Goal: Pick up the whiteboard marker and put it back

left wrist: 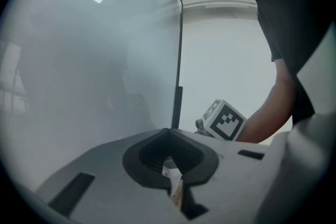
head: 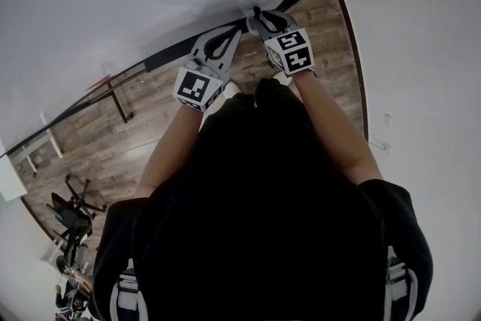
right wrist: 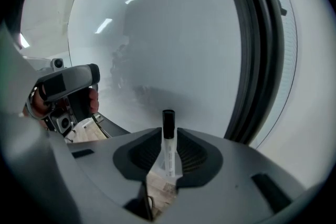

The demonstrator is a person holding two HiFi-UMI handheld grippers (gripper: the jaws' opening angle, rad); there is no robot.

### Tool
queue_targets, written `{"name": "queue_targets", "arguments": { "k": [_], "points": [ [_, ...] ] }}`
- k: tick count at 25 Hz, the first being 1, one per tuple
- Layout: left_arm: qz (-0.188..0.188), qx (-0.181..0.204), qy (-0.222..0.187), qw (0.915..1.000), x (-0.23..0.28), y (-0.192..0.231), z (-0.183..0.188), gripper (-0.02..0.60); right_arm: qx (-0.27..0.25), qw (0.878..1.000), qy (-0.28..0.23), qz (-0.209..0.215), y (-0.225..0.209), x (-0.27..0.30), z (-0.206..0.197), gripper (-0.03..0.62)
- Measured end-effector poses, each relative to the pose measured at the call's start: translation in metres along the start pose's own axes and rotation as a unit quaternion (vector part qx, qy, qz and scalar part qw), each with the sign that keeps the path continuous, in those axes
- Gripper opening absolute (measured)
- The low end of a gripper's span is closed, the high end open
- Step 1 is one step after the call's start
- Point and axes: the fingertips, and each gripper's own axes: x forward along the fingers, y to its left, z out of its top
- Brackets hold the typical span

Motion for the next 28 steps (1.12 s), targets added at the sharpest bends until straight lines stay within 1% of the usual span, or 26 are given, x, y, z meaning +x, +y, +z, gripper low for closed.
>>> {"name": "queue_targets", "arguments": {
  "k": [2,7,11,15,20,23,26,28],
  "points": [
    [0.003,0.0,-0.004,1.0,-0.001,0.001,0.002,0.003,-0.002,1.0,0.002,0.003,0.001,0.003,0.001,0.086],
    [0.006,-0.007,0.017,0.9998,-0.002,0.01,-0.009,0.003,-0.003,1.0,0.003,0.002,-0.002,0.012,0.001,0.064],
    [0.011,0.0,0.007,0.9999,-0.003,0.013,0.0,0.003,-0.001,1.0,-0.004,0.003,-0.002,0.01,0.003,0.063],
    [0.017,-0.003,0.011,0.9998,-0.004,0.012,0.002,0.003,-0.006,1.0,-0.012,0.01,0.0,0.002,0.008,0.061],
    [0.023,0.0,0.001,0.9997,-0.004,0.006,0.011,0.003,-0.014,0.999,-0.028,0.026,0.004,-0.012,0.017,0.061],
    [0.028,-0.006,0.0,0.9996,-0.008,0.006,0.012,0.003,-0.015,0.998,-0.038,0.038,0.01,-0.015,0.021,0.061],
    [0.038,-0.006,-0.011,0.9992,-0.01,0.006,0.018,0.003,-0.022,0.997,-0.047,0.05,0.014,-0.019,0.027,0.061],
    [0.046,-0.005,-0.01,0.9989,-0.009,0.003,0.021,0.003,-0.027,0.996,-0.055,0.059,0.014,-0.025,0.033,0.061]
  ]
}}
